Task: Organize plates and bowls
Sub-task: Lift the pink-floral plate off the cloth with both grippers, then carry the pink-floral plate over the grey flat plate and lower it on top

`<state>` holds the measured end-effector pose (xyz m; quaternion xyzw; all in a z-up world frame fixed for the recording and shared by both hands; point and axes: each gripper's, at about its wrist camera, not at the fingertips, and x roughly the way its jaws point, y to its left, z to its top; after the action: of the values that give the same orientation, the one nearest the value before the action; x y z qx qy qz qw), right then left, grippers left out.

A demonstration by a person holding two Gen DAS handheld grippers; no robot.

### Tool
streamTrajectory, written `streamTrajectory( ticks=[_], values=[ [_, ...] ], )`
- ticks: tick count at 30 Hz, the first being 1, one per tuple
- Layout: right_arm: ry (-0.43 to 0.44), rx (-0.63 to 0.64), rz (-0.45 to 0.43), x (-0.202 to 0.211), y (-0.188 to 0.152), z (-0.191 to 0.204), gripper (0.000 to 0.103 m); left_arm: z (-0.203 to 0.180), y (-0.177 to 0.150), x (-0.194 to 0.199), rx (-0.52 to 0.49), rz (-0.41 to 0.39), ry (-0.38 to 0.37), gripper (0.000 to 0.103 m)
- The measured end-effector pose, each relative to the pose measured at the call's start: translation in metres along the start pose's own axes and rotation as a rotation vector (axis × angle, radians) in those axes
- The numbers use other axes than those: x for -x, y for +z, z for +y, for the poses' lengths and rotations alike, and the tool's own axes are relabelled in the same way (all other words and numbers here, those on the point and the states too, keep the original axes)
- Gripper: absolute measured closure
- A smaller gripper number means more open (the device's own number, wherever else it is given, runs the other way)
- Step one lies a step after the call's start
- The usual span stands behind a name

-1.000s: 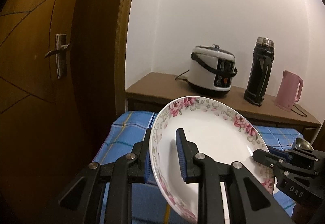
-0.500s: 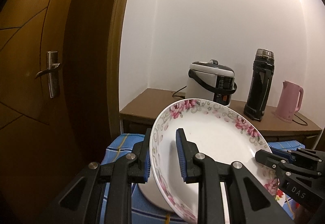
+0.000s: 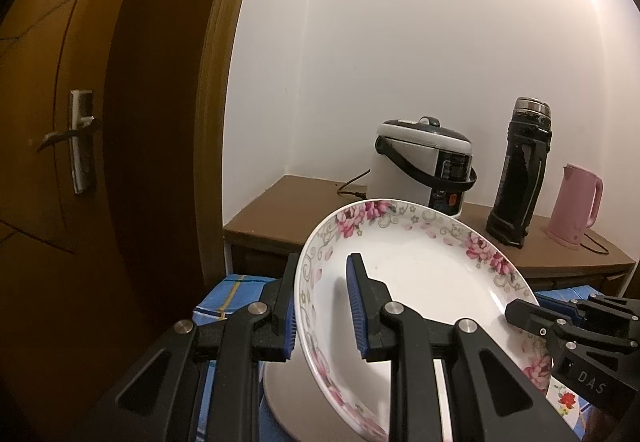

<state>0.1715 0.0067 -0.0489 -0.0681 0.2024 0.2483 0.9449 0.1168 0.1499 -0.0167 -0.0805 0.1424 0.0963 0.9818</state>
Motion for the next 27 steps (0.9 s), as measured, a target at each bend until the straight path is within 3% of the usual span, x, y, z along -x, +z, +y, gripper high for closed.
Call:
streamTrajectory(
  ticks=[10,15,27],
  values=[
    [-0.018,-0.01,0.044,-0.028,-0.002,-0.003,0.086,0.012,-0.013,-0.029,0.028,0.049,-0.015,0.078],
    [-0.015,-0.019,0.055,-0.035,-0.003,-0.004,0.086,0.012,-0.013,-0.03,0.022,0.039,-0.017,0.078],
    [-0.03,-0.006,0.08,-0.045,-0.003,-0.001,0.086,0.012,-0.018,-0.042,0.026,0.098,-0.001,0.078]
  ],
)
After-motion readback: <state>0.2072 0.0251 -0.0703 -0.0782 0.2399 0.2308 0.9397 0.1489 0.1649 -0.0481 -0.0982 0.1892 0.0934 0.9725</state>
